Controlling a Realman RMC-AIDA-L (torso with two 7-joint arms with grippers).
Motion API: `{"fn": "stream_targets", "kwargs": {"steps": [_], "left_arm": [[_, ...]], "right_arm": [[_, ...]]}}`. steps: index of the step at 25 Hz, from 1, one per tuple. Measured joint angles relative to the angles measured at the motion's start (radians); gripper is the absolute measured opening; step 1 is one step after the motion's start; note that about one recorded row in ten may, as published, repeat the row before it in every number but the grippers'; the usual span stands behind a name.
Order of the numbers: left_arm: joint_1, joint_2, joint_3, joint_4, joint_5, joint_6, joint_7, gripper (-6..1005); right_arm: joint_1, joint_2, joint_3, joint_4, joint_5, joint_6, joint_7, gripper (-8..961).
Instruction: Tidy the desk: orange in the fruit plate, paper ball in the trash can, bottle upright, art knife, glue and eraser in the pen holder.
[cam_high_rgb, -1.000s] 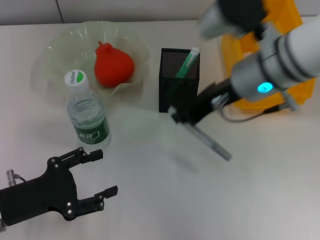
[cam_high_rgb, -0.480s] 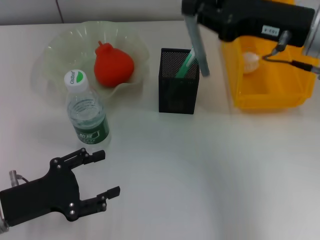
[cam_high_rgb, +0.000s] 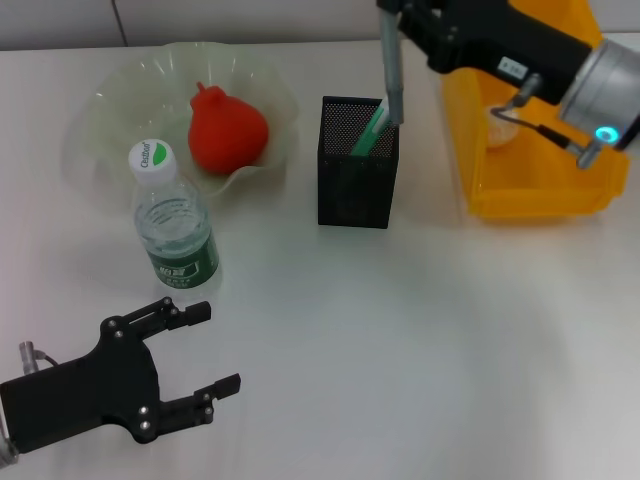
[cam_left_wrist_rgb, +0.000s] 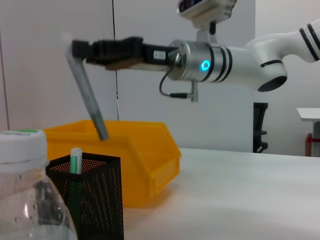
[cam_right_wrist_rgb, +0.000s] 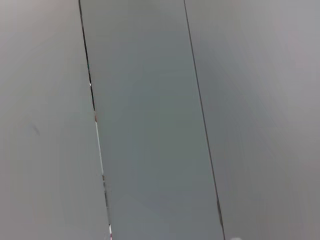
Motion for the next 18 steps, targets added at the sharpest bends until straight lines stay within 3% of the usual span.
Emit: {"fn": "stream_targets", "kwargs": {"steps": [5,18], "left_arm": [[-0.002,0.000,0.000,0.000,0.001,0.001,0.000,784],[-0.002,0.000,0.000,0.005,0.001,0.006,0.000,784]], "right_arm": [[0.062,0.002,0.005,0.129,0.013,0.004,-0.057,142],[0.049,0.005,0.006,0.152,0.016,-0.009,-0.121,153]]}}
